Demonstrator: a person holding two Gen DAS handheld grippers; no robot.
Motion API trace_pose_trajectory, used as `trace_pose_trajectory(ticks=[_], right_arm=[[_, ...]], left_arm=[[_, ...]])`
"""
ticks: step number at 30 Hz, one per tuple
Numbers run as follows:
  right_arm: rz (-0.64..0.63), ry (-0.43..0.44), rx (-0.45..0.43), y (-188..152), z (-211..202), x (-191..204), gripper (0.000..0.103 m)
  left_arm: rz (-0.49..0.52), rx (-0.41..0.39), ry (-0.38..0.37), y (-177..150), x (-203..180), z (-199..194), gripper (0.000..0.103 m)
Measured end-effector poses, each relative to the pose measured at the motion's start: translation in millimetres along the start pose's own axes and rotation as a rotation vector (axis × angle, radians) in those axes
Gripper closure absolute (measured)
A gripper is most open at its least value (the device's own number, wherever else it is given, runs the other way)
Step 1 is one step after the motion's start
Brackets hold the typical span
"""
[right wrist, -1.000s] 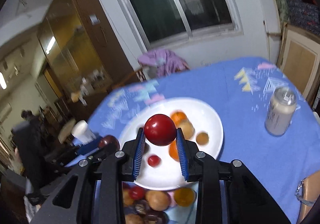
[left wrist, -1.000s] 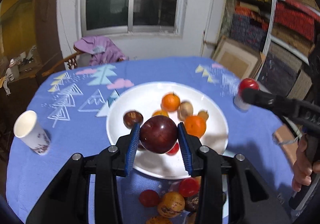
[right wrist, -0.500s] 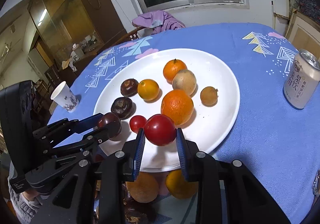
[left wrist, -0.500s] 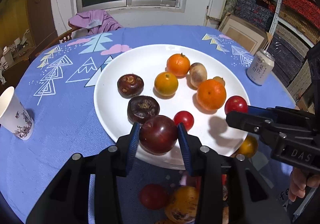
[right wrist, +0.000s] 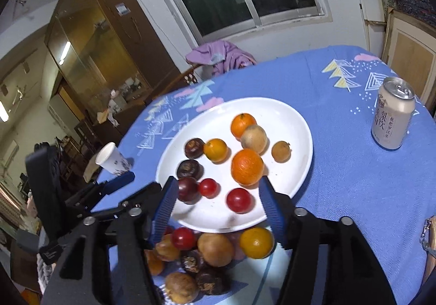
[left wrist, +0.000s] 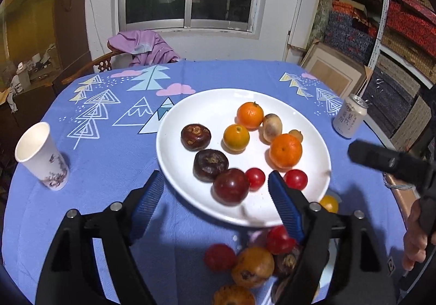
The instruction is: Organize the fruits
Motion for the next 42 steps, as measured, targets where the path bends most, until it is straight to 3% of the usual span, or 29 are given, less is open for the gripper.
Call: trace_pose_trajectory(ticks=[6,10,12,19,27,31,38,42], right_arm=[[0.046,0.002,-0.004,-19,-17,-11,0.035],[0.105,-0.010,0.005,-30,-23,-30,0.035],[0.124,-0.011,0.005,-31,-24,-36,0.035],[0.173,-0.005,-0.020,-29,-29,-45,0.028],[0.201,0.001,-0.011,-31,-28,-48,0.027],[0.202,-0.002,-0.007,-32,-27,-49,0.027],[0.204,-0.004,0.003,-33,-24,-49,0.027],[0.203,-0.008,0.010,-34,-23,-49,0.027]], left_arm=[[0.094,0.010,-0.055,-19,-30,-13,0.026],[0.225,-0.017,-0.022,-32,-59,-16,0.026],[0.244,-0.017,-0.013,-37,-66,-15,0.026],[0.265,0.016,-0.019,-54,-68,-9,0.026],[0.259,0.018,0.014,-58,-60,4,0.026],[0.236,0.020,0.005,-55,-56,6,0.035],[0.245,0.027,-0.017,-57,-61,9,0.040],[0.247,0.043,-0.047,-59,-66,13,0.051]])
Point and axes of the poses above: each gripper's, at about its wrist camera, not at the fingertips, and z roughly the way its jaws point, x to its left, y to its top, the point moved 6 cm from there along z, roughly the way its jaws point, and after that the axes turned 1 degree about y, right-handed, at the moved point
